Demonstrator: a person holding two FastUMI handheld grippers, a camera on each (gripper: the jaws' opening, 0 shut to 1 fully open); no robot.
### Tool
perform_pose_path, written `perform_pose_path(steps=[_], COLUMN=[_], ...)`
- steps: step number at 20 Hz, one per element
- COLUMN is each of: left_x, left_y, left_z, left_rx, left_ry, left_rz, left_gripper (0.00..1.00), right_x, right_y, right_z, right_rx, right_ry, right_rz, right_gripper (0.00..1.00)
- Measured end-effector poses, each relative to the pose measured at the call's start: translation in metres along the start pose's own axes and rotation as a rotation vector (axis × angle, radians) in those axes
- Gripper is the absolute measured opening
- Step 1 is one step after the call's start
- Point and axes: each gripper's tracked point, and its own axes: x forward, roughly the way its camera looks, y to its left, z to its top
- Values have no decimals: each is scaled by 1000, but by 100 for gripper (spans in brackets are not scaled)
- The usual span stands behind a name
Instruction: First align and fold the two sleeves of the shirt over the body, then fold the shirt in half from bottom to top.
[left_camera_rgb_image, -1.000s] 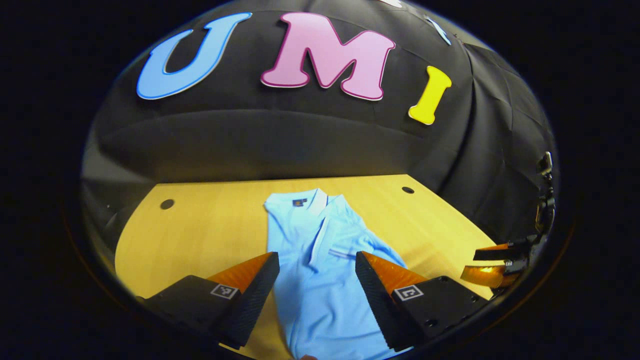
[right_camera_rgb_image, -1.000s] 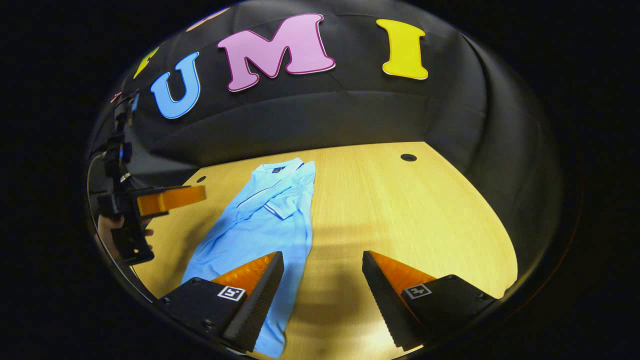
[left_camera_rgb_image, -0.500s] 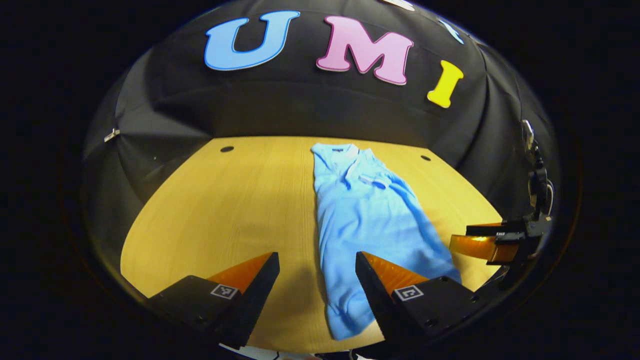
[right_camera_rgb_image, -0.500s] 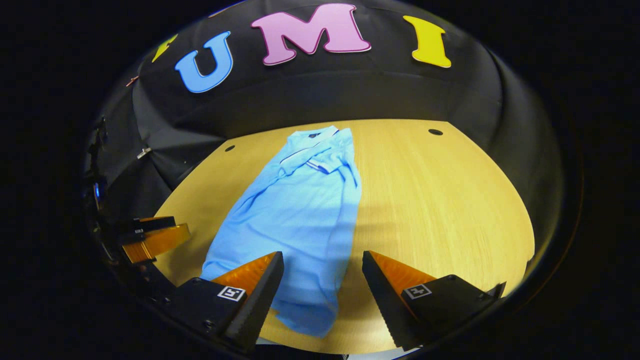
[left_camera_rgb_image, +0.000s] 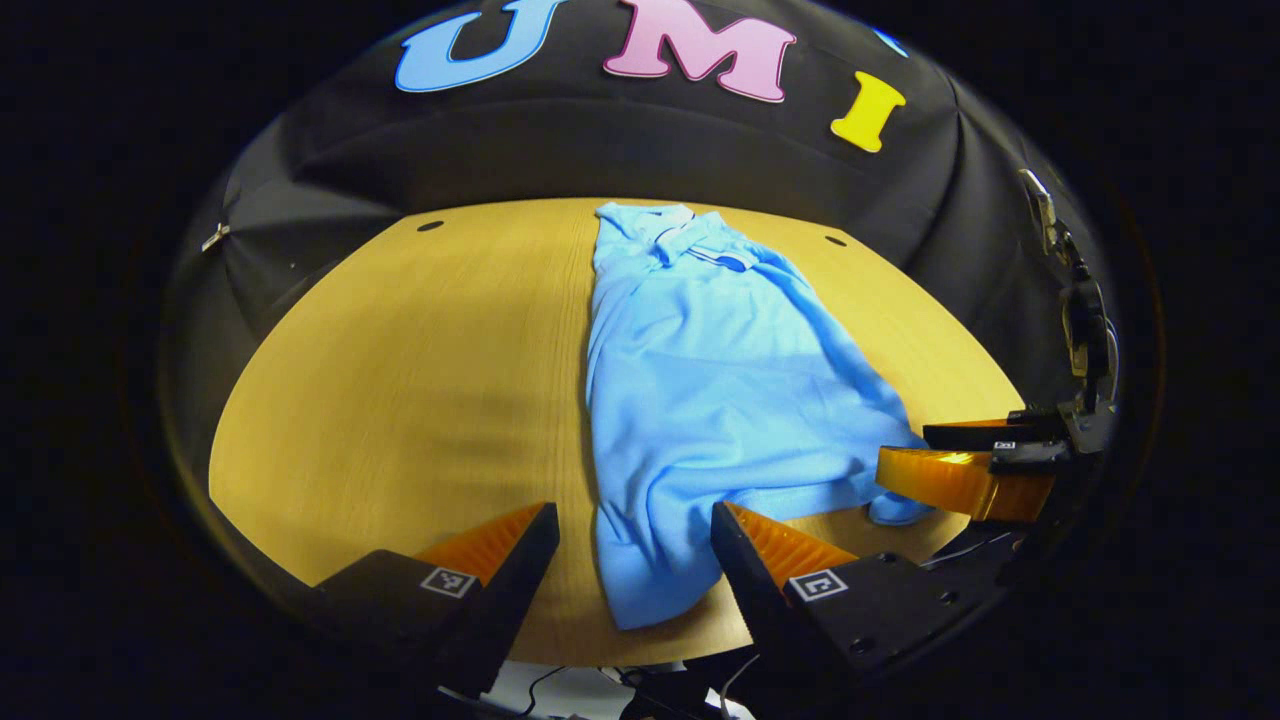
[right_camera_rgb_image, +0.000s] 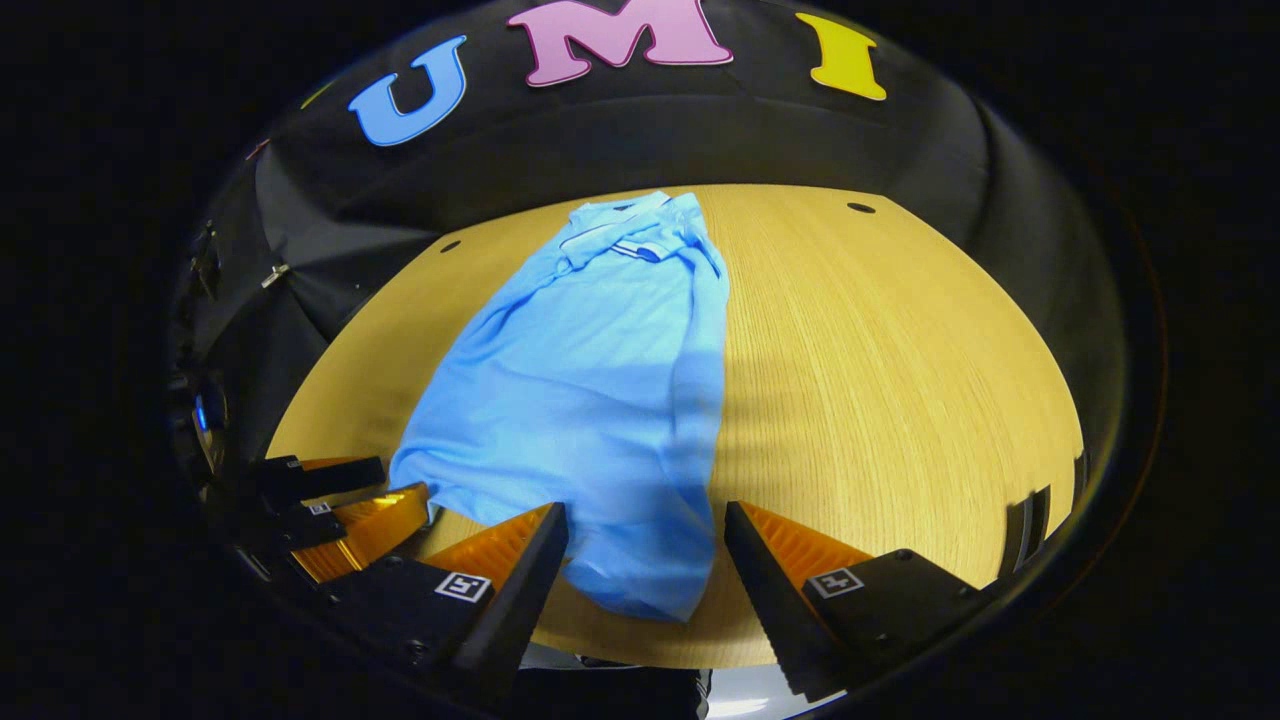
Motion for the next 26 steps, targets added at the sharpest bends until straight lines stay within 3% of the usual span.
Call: perform_pose_path(steps=[3,4,6,7,8,9,10,11,12,15,20,24,26], left_x=[2,4,7,9,11,12,12,13,12,14,11,-4,-13], left_y=[6,1,-3,-3,-6,-9,-10,-11,-11,-11,-12,-12,-13], left_z=[-5,-4,-1,1,2,3,4,7,6,7,12,46,95], left_rx=[76,88,86,79,66,56,51,60,76,123,112,104,105], left_ry=[8,-1,-5,-11,-13,-18,-23,-33,-31,-35,-7,-19,-80], left_rz=[39,23,18,25,20,22,27,31,33,27,17,14,18], left_gripper=[95,87,71,60,38,33,19,13,7,6,6,6,6], right_x=[1,3,6,10,11,13,15,14,15,15,16,8,7], right_y=[-1,-2,0,1,5,8,10,11,12,12,15,24,23], right_z=[-1,-3,-2,2,2,3,5,6,7,8,20,73,109], right_rx=[-32,-61,-98,-101,-83,-77,-80,-78,-57,-37,-42,-88,-100], right_ry=[-16,-13,-15,-22,-22,-19,-29,-35,-45,-29,-12,-70,-101], right_rz=[-33,-50,-60,-58,-42,-26,-9,-3,3,44,61,118,127], right_gripper=[97,96,83,71,40,30,17,16,7,5,5,5,5])
